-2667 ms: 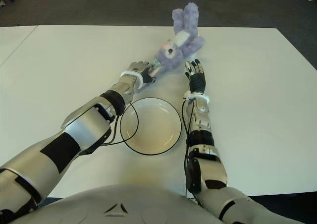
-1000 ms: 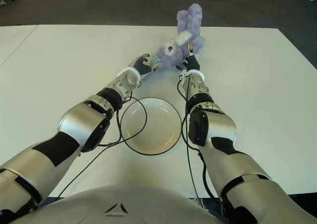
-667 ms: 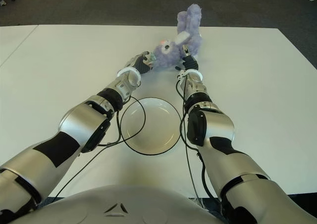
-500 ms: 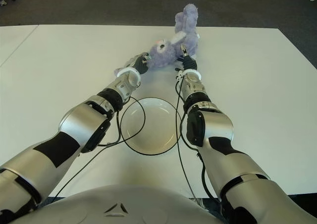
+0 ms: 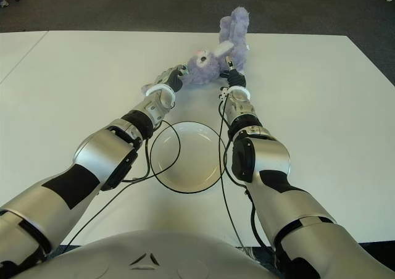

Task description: Put the doll into the plate.

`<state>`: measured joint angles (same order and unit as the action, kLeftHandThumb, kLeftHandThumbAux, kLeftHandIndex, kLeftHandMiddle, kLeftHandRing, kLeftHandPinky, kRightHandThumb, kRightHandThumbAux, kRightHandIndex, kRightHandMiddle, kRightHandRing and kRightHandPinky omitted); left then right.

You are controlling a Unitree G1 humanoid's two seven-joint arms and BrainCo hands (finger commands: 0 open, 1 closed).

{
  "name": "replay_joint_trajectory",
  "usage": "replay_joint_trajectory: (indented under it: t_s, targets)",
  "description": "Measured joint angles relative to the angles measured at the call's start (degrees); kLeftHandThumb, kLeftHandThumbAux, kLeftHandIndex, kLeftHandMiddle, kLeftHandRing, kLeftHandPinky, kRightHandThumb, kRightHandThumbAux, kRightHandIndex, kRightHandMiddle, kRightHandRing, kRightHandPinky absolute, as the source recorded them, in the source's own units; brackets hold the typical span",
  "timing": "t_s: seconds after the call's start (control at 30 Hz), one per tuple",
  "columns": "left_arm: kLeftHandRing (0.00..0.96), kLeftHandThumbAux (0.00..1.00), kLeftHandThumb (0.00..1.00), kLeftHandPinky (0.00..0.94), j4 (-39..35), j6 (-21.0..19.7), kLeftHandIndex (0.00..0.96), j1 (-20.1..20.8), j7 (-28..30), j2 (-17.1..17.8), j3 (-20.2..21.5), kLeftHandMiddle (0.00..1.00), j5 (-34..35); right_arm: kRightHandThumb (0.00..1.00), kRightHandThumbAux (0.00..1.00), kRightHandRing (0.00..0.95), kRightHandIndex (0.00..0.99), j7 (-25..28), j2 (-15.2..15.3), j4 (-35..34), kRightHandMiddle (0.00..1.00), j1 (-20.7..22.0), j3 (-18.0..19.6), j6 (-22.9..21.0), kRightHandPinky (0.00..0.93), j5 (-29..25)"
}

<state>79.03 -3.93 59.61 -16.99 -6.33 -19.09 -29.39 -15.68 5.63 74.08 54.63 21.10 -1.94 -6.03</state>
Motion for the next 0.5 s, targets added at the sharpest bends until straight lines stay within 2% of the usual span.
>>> replay_joint_trajectory:
  t_s: [0.07, 0.1, 0.13, 0.2, 0.27, 0.33, 0.37, 0.4, 0.43, 0.47, 0.5]
  targets:
    - [0.518, 0.636, 1.0, 0.558, 0.0, -0.42, 0.121, 0.0, 0.0, -0.01, -0.29, 0.397, -0.33, 0.139, 0.399, 0.419, 0.372, -0.73, 0.04, 0.0, 0.413, 0.1, 0.49, -0.58, 0.451, -0.16]
    - [0.486, 0.626, 1.0, 0.564, 0.01, -0.68, 0.12, 0.0, 0.0, -0.01, -0.46, 0.455, -0.53, 0.138, 0.398, 0.419, 0.373, -1.03, 0.07, 0.01, 0.41, 0.18, 0.75, -0.87, 0.446, -0.29]
    - [0.478, 0.623, 1.0, 0.566, 0.01, -1.05, 0.12, 0.01, 0.01, -0.01, -0.79, 0.47, -0.78, 0.137, 0.398, 0.419, 0.374, -1.27, 0.1, 0.01, 0.41, 0.25, 1.11, -1.11, 0.445, -0.47]
    - [0.476, 0.623, 1.0, 0.568, 0.02, -1.49, 0.116, 0.01, 0.03, -0.01, -1.36, 0.47, -1.08, 0.137, 0.397, 0.416, 0.375, -1.5, 0.16, 0.0, 0.403, 0.37, 1.65, -1.39, 0.43, -0.79]
    - [0.47, 0.625, 1.0, 0.522, 0.03, -2.07, 0.087, 0.01, 0.23, -0.02, -1.94, 0.467, -1.44, 0.138, 0.396, 0.364, 0.369, -1.73, 0.21, 0.0, 0.345, 0.49, 2.17, -1.64, 0.338, -1.03]
    - [0.468, 0.625, 1.0, 0.511, 0.03, -2.74, 0.083, 0.02, 0.78, -0.02, -2.36, 0.467, -1.82, 0.138, 0.396, 0.357, 0.368, -1.97, 0.25, 0.01, 0.337, 0.6, 2.67, -1.78, 0.328, -1.21]
    - [0.457, 0.636, 1.0, 0.451, 0.03, -2.98, 0.067, 0.02, 0.98, -0.02, -2.48, 0.237, -2.01, 0.136, 0.392, 0.335, 0.356, -2.02, 0.27, 0.0, 0.317, 0.63, 2.8, -1.85, 0.311, -1.25]
    - [0.455, 0.638, 1.0, 0.441, 0.04, -3.21, 0.064, 0.02, 1.25, -0.02, -2.58, 0.198, -2.17, 0.136, 0.392, 0.331, 0.354, -2.08, 0.3, 0.0, 0.313, 0.66, 2.9, -1.96, 0.308, -1.27]
    - [0.294, 0.55, 0.876, 0.375, 0.04, -3.41, 0.047, 0.02, 1.37, -0.02, -2.73, 0.128, -2.25, 0.133, 0.383, 0.296, 0.322, -2.12, 0.33, 0.0, 0.284, 0.7, 2.98, -2.08, 0.269, -1.26]
    - [0.206, 0.514, 0.792, 0.321, 0.04, -3.6, 0.023, 0.02, 1.51, -0.02, -2.95, 0.067, -2.4, 0.128, 0.368, 0.254, 0.233, -2.14, 0.36, 0.01, 0.246, 0.73, 3.03, -2.21, 0.205, -1.26]
    - [0.191, 0.508, 0.778, 0.312, 0.05, -3.81, 0.019, 0.02, 1.71, -0.02, -3.19, 0.056, -2.66, 0.128, 0.365, 0.246, 0.218, -2.16, 0.37, 0.0, 0.239, 0.75, 3.06, -2.28, 0.194, -1.26]
